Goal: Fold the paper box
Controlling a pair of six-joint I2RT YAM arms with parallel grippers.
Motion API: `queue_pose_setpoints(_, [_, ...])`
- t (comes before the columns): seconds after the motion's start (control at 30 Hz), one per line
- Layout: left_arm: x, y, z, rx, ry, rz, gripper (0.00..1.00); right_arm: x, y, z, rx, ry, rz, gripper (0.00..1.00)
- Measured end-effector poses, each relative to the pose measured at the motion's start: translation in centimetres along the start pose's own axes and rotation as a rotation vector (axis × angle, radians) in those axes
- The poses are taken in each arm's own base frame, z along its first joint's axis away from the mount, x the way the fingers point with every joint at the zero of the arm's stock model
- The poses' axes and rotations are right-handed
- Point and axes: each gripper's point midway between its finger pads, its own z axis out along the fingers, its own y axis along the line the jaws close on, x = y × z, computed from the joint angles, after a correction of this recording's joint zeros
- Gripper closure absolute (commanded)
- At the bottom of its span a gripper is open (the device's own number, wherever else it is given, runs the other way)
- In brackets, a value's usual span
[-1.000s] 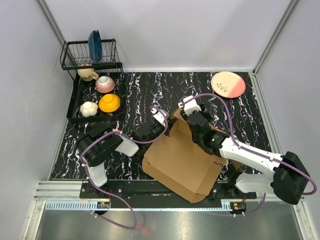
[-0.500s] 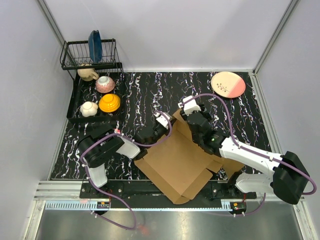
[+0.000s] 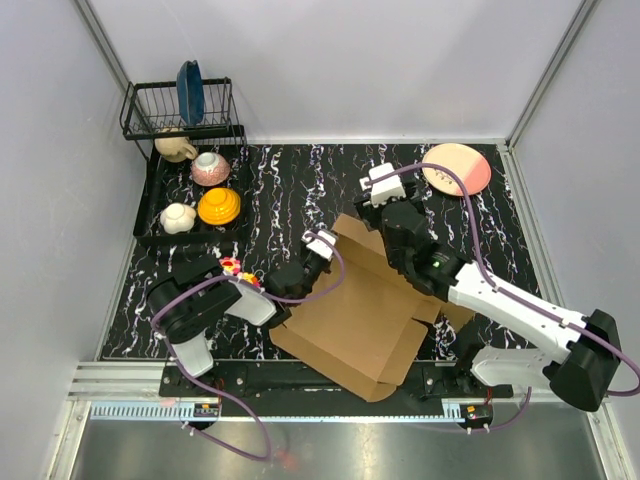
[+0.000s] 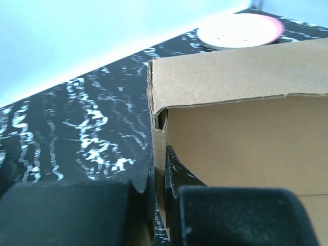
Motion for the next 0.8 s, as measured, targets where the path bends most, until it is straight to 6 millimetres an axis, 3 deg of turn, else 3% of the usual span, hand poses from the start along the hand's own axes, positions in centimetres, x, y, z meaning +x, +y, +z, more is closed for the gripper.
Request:
queue_pose_setpoints(0.17, [-0.5, 2.7, -0.3, -0.142, 0.006, 0.067, 1.0, -1.1, -0.7, -0.5, 0.006, -0.026, 0.031, 0.23])
queue_pose_setpoints(0.33, [-0.8, 5.0, -0.9, -0.269, 0.021, 0.107, 1.0, 0.6, -0.5, -0.6, 0.018, 0.02, 0.069, 0.19])
queue_pose_setpoints(0.47, [-3.0, 6.3, -1.4, -0.329, -0.009, 0.081, 1.0, 1.6, -1.3, -1.4, 0.041, 0.047, 0.095, 0.14])
queue_pose_setpoints(0.6, [-5.1, 7.2, -1.9, -0.351, -0.001, 0.055, 1.0, 0.2, -3.7, -3.1, 0.08, 0.007, 0.161, 0.15])
queue_pose_setpoints(0.7, [-4.6, 7.5, -1.7, -0.357, 0.036, 0.037, 1.0, -0.6, -5.5, -4.3, 0.112, -0.02, 0.197, 0.18])
queue_pose_setpoints(0.8, [-2.4, 7.6, -1.8, -0.357, 0.129, 0.027, 1.0, -0.2, -6.6, -5.0, 0.146, -0.02, 0.224, 0.23])
